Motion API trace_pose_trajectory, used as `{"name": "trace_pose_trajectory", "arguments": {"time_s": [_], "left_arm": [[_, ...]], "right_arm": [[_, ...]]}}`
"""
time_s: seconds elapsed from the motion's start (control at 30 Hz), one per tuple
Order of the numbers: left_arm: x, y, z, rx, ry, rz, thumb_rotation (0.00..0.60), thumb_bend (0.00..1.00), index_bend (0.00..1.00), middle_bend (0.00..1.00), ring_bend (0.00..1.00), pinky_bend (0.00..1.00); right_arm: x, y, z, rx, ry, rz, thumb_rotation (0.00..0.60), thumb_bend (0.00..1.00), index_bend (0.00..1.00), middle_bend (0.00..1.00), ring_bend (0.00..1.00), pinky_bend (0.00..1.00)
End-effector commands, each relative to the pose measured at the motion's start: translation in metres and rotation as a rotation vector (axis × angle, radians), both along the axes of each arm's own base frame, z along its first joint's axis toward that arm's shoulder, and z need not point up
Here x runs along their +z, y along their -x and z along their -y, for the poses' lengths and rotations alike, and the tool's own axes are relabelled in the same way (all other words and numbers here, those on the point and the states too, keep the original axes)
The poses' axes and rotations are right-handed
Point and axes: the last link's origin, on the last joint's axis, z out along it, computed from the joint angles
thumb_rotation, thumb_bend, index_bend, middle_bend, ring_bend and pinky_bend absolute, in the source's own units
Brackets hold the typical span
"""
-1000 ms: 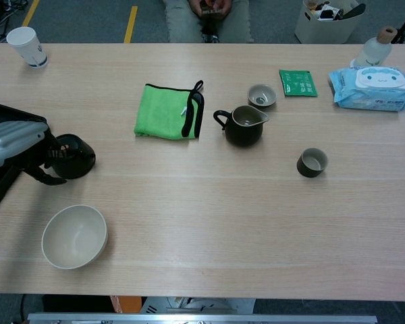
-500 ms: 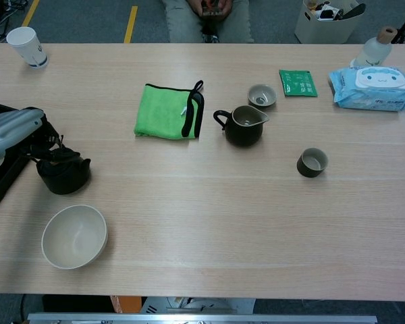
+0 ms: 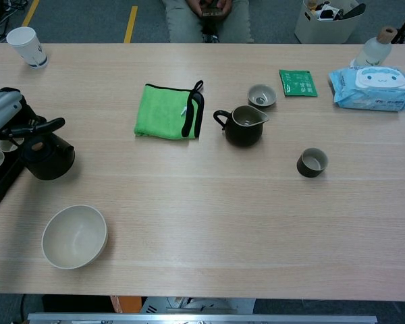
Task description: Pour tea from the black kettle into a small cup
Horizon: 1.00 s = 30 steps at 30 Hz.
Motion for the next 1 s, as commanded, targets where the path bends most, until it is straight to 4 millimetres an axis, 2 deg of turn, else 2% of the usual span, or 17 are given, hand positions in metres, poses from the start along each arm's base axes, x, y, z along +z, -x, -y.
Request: {"name": "trace_pose_trajectory", "arguments": {"time_s": [0.03,0.17,0.23,0.57,0.67,0.77,1.0], "left_arm": [[0.0009,-0.0001,0.0000,0.001,-0.026,-0.006,0.125,0.13,1.00,1.00,0.94,0.07],[0.0024,-0.0011,-0.0014,-0.001,-0.059,-0.003,0.179,0.13,1.00,1.00,0.95,0.08],[0.0034,-0.0011,-0.0027,-0.001,-0.080,0.000,0.228,0.14,1.00,1.00,0.95,0.09],[0.0078,-0.0003,-0.0058,0.003,-0.142,0.027,0.239,0.22,1.00,1.00,0.98,0.14],[0.0087,-0.0005,-0.0060,-0.003,-0.154,0.032,0.261,0.26,1.00,1.00,0.98,0.14],[0.0092,-0.0005,-0.0057,-0.011,-0.166,0.034,0.321,0.32,1.00,1.00,0.98,0.14],[0.0101,-0.0017,-0.0044,-0.031,-0.180,0.045,0.344,0.35,1.00,1.00,0.98,0.14]], "right_arm": [[0.0000,-0.0002,0.0000,0.000,0.000,0.000,0.600,0.09,0.37,0.38,0.28,0.37],[0.0001,-0.0007,-0.0002,0.001,0.001,-0.001,0.600,0.09,0.37,0.38,0.28,0.37],[0.0002,-0.0008,-0.0006,0.001,0.001,-0.001,0.600,0.09,0.37,0.38,0.28,0.37],[0.0005,-0.0010,-0.0015,0.000,0.002,-0.002,0.600,0.09,0.37,0.38,0.28,0.37],[0.0005,-0.0013,-0.0015,0.001,0.002,-0.002,0.600,0.09,0.37,0.38,0.28,0.37],[0.0006,-0.0014,-0.0020,0.002,0.002,-0.003,0.600,0.09,0.37,0.38,0.28,0.37],[0.0011,-0.0014,-0.0030,0.002,0.003,-0.003,0.600,0.09,0.37,0.38,0.28,0.37]]}}
